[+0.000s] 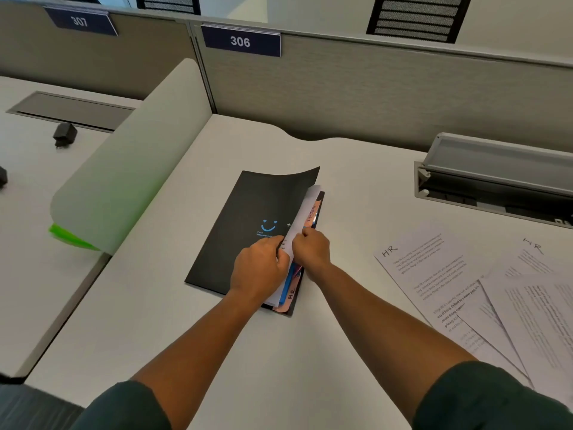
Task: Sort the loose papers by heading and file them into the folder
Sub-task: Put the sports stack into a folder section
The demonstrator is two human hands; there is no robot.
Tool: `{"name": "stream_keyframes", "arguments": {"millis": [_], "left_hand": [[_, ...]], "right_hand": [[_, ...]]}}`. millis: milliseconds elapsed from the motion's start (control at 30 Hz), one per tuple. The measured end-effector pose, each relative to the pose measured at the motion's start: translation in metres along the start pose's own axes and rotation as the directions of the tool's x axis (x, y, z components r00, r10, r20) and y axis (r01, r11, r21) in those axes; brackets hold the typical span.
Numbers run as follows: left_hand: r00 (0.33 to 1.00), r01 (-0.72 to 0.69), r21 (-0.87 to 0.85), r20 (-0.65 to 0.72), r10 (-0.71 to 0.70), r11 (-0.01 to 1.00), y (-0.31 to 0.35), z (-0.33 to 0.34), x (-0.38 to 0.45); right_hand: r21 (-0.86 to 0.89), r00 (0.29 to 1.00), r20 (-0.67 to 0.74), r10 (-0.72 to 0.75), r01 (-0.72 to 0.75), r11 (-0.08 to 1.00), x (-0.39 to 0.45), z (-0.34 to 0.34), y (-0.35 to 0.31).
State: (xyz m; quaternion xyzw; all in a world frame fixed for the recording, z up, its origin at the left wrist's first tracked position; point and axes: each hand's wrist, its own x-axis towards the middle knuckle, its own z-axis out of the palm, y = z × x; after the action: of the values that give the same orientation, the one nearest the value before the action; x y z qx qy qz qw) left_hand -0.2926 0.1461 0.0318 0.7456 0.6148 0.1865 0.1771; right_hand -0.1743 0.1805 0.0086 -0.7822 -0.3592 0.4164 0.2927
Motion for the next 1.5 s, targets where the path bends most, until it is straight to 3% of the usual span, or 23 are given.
{"name": "stream_keyframes", "arguments": {"millis": [200, 433, 533, 733, 900, 1233, 1500], "left_hand": [[1.000, -0.031, 0.003, 0.002, 0.031, 1.000, -0.001, -0.001, 0.000], [0.999, -0.048, 0.024, 0.010, 0.048, 0.999, -0.002, 0.000, 0.001], [0.999, -0.037, 0.024, 0.010, 0.037, 0.999, -0.003, 0.003, 0.001], [0.999, -0.046, 0.016, 0.030, 0.045, 0.999, -0.004, 0.006, 0.000], [0.998, -0.038, 0.028, 0.055, 0.036, 0.999, -0.003, 0.008, 0.000], [0.993, -0.011, 0.087, 0.115, 0.001, 0.996, -0.004, 0.018, 0.000], [0.982, -0.061, 0.275, 0.189, 0.008, 0.960, 0.007, 0.027, -0.002]], "right_hand": [[-0.147, 0.996, 0.043, -0.083, 0.088, 0.985, 0.011, -0.004, 0.001], [-0.125, 0.988, -0.076, -0.135, 0.125, 0.984, 0.015, 0.002, 0.000], [-0.182, 0.988, -0.025, -0.155, 0.148, 0.972, 0.018, 0.003, 0.005], [-0.234, 0.968, 0.207, -0.141, 0.189, 0.954, 0.023, -0.003, 0.022], [-0.306, 0.965, 0.201, -0.170, 0.227, 0.924, 0.027, -0.011, 0.024], [-0.242, 0.980, 0.110, -0.166, 0.189, 0.952, 0.035, -0.036, 0.032], [-0.104, 0.970, 0.118, -0.213, 0.226, 0.969, 0.024, -0.054, 0.045]]}}
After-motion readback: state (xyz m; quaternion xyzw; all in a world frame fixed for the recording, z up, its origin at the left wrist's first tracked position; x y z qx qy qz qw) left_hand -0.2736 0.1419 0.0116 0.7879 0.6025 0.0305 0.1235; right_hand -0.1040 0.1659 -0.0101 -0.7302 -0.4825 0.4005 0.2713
